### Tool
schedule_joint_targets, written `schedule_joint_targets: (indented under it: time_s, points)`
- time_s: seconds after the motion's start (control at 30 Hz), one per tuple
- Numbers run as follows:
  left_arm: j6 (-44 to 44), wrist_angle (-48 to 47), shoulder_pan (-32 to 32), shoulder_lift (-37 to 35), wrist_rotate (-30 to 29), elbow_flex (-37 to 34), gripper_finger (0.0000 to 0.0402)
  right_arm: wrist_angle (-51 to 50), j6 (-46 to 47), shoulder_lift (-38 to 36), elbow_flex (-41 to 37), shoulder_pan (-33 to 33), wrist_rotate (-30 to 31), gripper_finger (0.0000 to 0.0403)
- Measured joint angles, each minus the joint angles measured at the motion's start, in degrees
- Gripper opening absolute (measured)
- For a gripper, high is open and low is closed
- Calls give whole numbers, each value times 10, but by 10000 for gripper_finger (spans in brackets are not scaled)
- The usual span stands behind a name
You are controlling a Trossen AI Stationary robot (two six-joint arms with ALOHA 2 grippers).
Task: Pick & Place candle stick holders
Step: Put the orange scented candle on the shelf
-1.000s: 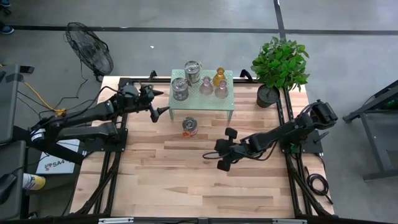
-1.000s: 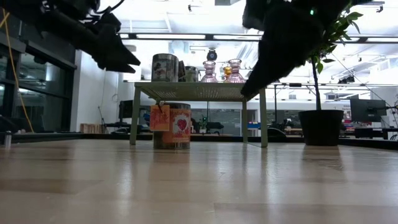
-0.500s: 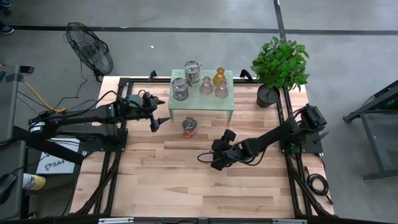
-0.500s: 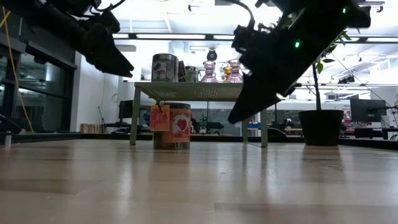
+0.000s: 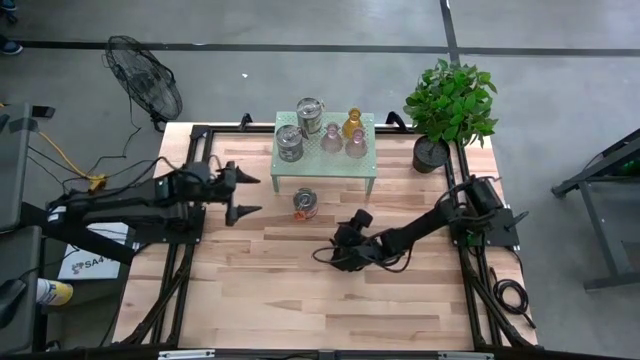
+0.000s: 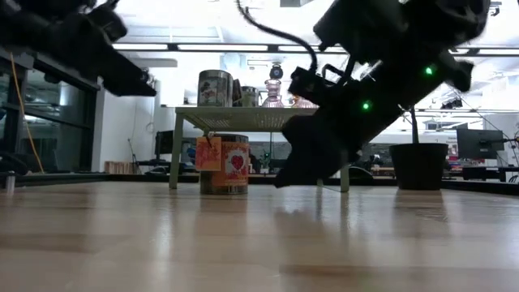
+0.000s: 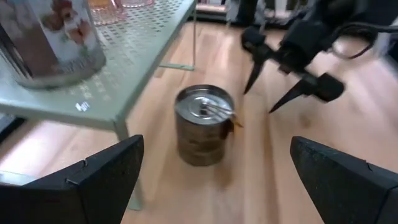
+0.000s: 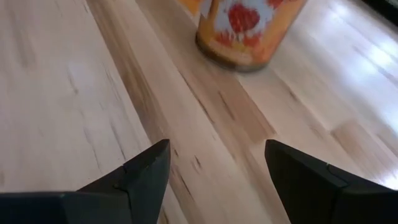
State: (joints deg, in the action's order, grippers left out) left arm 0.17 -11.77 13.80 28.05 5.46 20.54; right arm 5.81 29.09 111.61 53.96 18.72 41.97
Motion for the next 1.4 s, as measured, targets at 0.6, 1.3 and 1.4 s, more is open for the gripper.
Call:
schedule_joint_targets:
  time_s: [0.6,1.3,1.4]
  points:
    - [-113,119,-94,-259,-24,-184,399,472,-153,-6,-196,-45,-61,257]
    - [-79,136,-247,-244,-217,-190,399,498,-192,-6,-196,-86,-157,257]
    - [-79,136,-247,-244,-216,-190,399,498,-192,-6,-196,-86,-144,257]
